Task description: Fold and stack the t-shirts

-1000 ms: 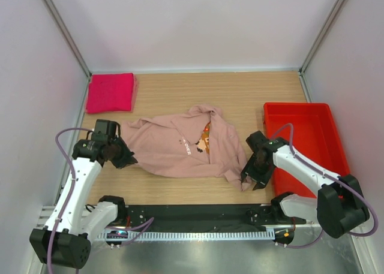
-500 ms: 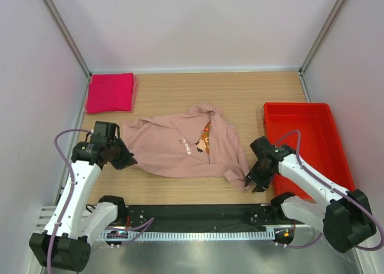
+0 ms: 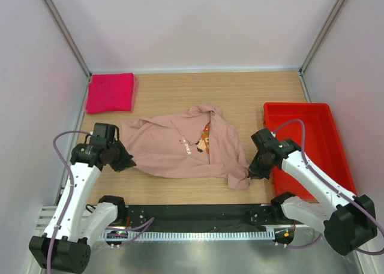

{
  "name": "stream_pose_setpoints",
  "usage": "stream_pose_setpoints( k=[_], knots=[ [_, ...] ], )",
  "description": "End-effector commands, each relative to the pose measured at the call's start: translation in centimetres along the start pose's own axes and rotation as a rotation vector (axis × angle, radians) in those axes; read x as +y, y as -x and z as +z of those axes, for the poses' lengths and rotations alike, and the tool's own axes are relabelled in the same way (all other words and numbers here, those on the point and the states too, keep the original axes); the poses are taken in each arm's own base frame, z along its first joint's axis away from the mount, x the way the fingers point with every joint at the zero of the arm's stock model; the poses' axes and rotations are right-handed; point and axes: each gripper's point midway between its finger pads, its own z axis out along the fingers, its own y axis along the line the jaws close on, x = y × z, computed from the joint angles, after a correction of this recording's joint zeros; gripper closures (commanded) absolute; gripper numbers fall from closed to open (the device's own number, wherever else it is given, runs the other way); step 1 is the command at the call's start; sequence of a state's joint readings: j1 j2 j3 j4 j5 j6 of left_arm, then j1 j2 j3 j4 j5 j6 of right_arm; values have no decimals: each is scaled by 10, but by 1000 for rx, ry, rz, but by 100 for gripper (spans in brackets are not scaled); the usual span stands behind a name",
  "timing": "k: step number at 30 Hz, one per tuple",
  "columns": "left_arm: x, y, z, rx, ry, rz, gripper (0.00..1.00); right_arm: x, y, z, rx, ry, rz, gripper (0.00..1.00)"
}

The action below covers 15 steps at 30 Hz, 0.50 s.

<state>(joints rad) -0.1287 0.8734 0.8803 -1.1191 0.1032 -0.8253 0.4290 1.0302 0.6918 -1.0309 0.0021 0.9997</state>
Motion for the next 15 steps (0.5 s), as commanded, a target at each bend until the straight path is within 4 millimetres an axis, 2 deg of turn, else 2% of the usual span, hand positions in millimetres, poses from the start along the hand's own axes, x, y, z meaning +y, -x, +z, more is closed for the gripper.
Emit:
stream_pose_setpoints(
  k=[1,3,4,6,7,9,11,15],
  knots=[
    [3,5,-17,-54,0,17,100,29,35,-40,-159,115,-117,99],
    [3,9,-28,-81,5,27,100,36,51,-57,-223,125,-174,99],
    [7,13,-31,-106,30,31,100,49,63,-77,-273,161,-191,99],
    [11,17,-41,-131,61,33,100,51,79,-88,-319,136,-220,99],
    [12,19,-44,-141,68,45,100,60,88,-103,-348,160,-226,99],
    [15,23,-52,-164,90,50,100,69,98,-111,-349,177,-225,99],
    [20,30,-57,-196,124,59,100,80,108,-131,-382,222,-236,99],
    [15,37,-69,-219,120,68,100,93,130,-156,-431,277,-245,99]
  ],
)
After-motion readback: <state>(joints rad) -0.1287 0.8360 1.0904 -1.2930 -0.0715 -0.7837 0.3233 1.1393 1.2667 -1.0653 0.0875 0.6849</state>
